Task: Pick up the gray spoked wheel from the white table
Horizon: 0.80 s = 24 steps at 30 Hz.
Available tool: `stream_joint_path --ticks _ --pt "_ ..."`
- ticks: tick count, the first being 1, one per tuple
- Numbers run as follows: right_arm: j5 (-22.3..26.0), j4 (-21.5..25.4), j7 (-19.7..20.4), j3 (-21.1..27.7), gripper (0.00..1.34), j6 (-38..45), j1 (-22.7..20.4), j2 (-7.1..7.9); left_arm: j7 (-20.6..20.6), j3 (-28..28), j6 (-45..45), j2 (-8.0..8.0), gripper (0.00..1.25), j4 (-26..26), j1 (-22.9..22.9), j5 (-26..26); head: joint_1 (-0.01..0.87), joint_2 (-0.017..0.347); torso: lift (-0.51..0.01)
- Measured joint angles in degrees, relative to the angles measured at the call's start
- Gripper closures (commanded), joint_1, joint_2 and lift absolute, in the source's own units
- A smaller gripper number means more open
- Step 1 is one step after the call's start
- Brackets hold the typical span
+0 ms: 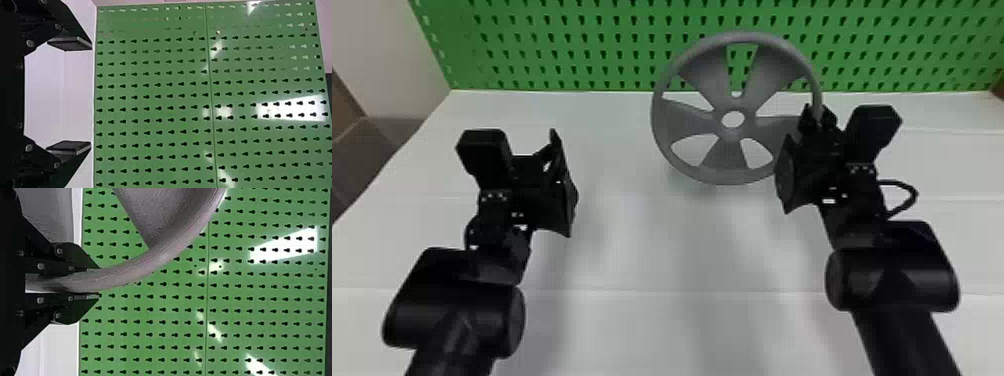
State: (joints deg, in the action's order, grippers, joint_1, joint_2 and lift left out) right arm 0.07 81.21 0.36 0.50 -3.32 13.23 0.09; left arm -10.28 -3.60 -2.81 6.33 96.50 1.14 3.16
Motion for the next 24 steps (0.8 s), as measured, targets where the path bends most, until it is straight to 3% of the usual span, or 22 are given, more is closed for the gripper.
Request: stream_joint_path --ticks 24 --pt "0.1 0.0 0.0 -0.1 1.14 0.3 0.0 0.00 0.0 0.0 0.0 0.00 0.37 0.0 -0.1 0.0 0.782 0.057 -0.097"
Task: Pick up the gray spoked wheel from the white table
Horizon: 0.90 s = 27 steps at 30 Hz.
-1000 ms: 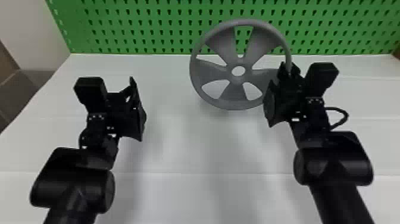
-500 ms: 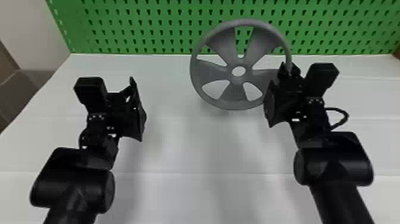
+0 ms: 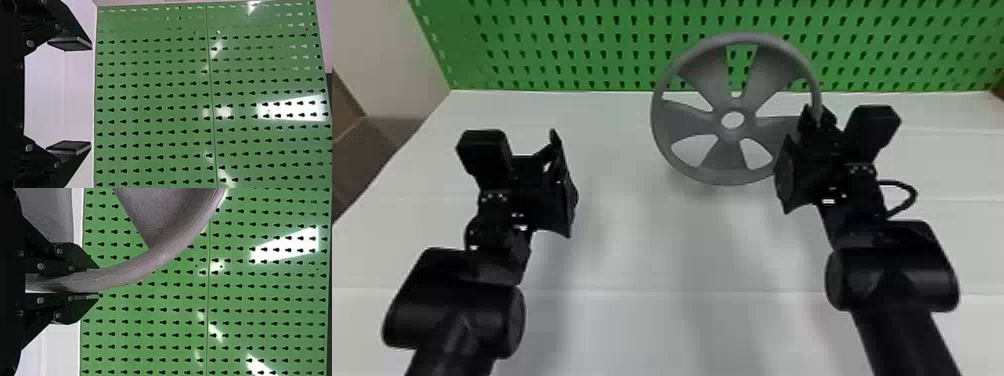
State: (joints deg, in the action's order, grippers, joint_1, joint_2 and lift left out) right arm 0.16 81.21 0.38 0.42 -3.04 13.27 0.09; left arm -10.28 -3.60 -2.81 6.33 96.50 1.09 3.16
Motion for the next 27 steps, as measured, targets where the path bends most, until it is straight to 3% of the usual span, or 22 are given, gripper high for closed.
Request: stream_joint_path --ticks 27 --pt "0.3 0.0 0.0 -0.4 1.14 1.0 0.3 0.00 0.0 0.1 0.0 0.00 0.37 -0.1 0.1 -0.2 0.782 0.057 -0.097"
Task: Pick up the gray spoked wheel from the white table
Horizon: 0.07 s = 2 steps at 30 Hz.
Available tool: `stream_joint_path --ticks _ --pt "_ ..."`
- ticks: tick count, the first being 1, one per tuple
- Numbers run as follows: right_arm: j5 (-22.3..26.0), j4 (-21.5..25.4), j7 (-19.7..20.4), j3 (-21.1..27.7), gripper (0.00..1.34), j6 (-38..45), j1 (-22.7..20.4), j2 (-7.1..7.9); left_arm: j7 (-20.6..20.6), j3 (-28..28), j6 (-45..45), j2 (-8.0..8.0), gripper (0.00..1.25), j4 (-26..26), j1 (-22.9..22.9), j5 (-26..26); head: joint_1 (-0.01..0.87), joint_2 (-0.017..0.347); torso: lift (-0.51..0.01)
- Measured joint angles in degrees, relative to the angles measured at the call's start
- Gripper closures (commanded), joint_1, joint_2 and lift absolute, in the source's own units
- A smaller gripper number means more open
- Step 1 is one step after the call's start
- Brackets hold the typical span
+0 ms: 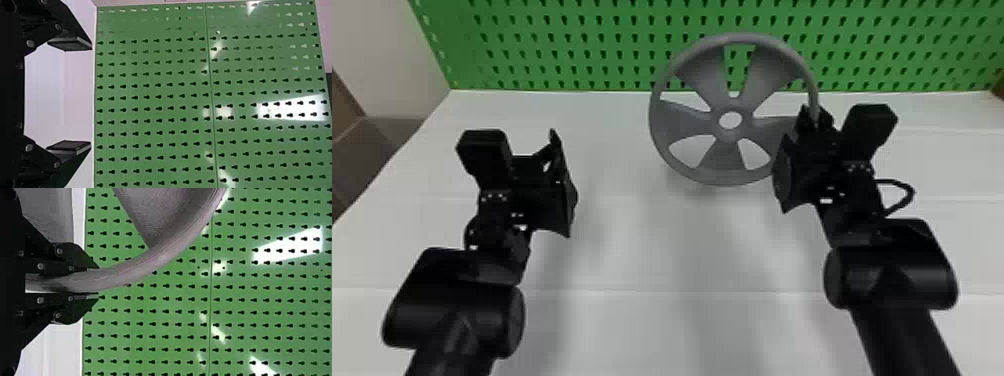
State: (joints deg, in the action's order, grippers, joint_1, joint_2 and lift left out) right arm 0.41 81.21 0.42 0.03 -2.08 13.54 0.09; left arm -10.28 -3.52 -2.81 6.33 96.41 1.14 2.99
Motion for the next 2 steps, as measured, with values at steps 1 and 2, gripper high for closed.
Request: stream_joint_path --ticks 1,2 --pt "0.0 0.0 0.0 0.0 1.14 0.1 0.0 0.00 0.0 0.0 0.0 0.00 0.37 0.0 0.0 0.0 0.782 0.057 -0.097" --pt "0.1 0.0 0.0 0.0 1.14 0.1 0.0 0.00 0.0 0.0 0.0 0.00 0.37 0.0 0.0 0.0 0.782 0.057 -0.097"
